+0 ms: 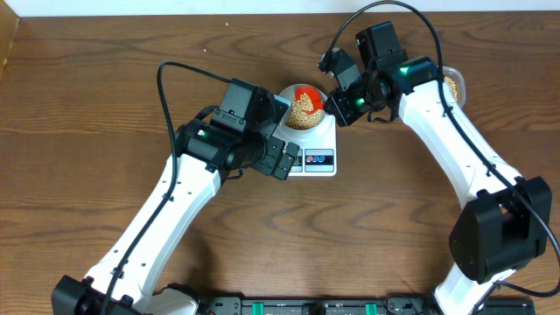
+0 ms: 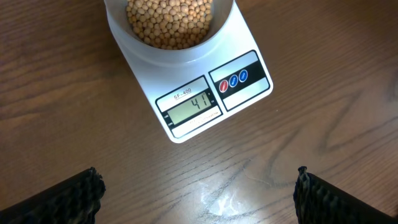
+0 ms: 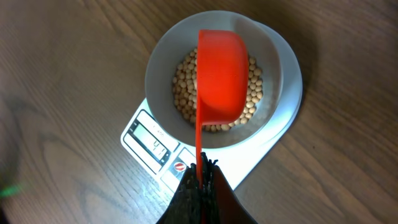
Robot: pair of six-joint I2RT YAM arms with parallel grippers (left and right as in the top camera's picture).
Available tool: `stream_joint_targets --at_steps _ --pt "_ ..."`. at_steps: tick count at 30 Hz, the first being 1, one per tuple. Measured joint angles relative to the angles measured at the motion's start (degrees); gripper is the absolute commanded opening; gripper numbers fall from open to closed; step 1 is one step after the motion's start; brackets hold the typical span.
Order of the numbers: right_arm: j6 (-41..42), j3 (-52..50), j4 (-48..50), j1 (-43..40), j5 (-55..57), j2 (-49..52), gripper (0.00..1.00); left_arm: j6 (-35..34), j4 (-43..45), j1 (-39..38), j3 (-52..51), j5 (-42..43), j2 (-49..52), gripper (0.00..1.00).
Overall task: Scoop item into bowl and weigh 50g on scale
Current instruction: 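Tilt the scoop slowly with the right gripper, trickling soybeans into the bowl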
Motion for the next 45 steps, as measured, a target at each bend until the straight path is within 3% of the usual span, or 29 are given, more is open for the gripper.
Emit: stream_joint_targets --at_steps 45 --pt "-2.4 0.0 0.3 0.0 -2.7 0.0 0.01 0.0 0.0 0.0 0.0 0.0 0.0 0.99"
